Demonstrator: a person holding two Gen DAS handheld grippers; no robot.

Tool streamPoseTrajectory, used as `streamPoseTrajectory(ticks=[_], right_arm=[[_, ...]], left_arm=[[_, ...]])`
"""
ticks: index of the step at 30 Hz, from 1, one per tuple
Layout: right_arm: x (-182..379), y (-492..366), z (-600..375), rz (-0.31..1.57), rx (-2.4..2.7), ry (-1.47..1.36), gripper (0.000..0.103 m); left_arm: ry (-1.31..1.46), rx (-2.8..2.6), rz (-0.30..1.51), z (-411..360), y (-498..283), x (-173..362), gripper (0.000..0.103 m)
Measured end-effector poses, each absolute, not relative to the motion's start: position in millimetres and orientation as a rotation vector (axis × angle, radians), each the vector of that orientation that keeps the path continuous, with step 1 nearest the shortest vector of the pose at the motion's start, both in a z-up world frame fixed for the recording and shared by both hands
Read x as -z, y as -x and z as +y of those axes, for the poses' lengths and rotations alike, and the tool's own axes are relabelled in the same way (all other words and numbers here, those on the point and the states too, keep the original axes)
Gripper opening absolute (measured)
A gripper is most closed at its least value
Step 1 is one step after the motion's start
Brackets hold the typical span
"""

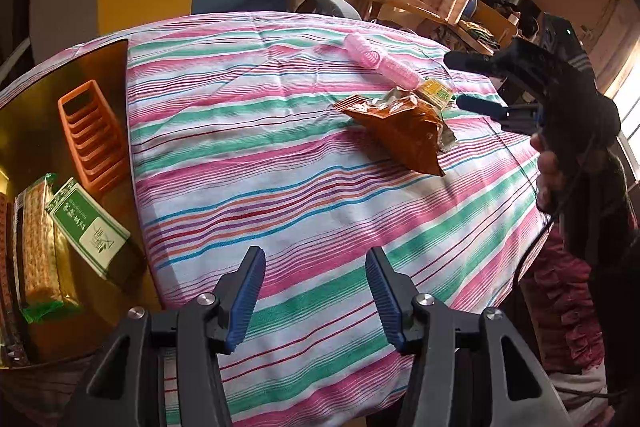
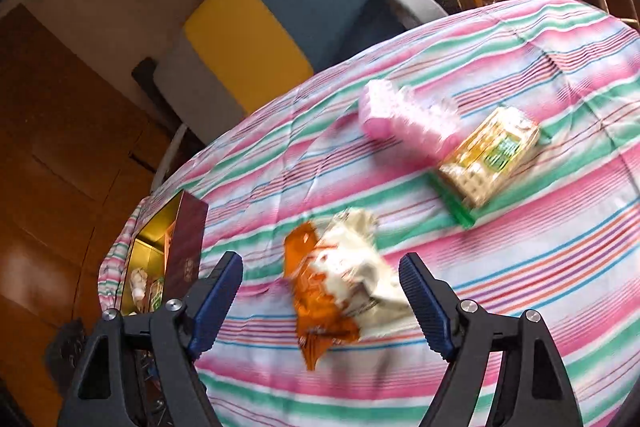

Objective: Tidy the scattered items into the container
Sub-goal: 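Withdraw both tools toward the orange snack bag and pink rollers, then grasp the orange snack bag with the left tool while the right tool approaches the pink rollers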

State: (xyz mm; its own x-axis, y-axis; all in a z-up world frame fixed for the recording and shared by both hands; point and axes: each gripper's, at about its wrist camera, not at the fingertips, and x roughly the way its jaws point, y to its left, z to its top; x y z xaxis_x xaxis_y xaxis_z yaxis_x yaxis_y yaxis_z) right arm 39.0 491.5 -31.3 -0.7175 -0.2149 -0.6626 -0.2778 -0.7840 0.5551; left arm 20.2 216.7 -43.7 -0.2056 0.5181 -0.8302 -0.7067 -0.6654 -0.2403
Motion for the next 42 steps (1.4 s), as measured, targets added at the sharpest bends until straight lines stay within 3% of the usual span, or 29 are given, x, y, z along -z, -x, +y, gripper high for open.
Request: streamPoseTrajectory(ticks=[7,17,20,22,29,42], right_arm=[[45.4,9.2,549.7,0.719,-2.542,1.226,0.082],[68.3,73.7,553.0,0.5,-2.566,1.329,0.081],[75.1,78.4,538.2,0.418,-2.602,1.377,0.067],[76.3,73.5,524.7,0.387,-2.641,1.386,0.067],[75.9,43.6,480.6,0.403,-2.74,1.434,0.067],[74.6,-40.5,456.2,0.71,-2.648,1.295,0.067]], left_arm=[[1.237,-1.925,0.236,235.8,-14.6,40.4,0.053],[1.265,-1.904,0.22,248.8,-7.2,47.0,0.053],[1.268,-1.906,0.21,249.2,-5.1,47.4,0.053],[1.27,-1.911,0.205,248.8,-3.6,47.8,0.053],[1.286,-1.922,0.156,240.7,-1.0,46.6,0.053],[1.304,-1.879,0.093,221.0,-22.5,42.1,0.053]])
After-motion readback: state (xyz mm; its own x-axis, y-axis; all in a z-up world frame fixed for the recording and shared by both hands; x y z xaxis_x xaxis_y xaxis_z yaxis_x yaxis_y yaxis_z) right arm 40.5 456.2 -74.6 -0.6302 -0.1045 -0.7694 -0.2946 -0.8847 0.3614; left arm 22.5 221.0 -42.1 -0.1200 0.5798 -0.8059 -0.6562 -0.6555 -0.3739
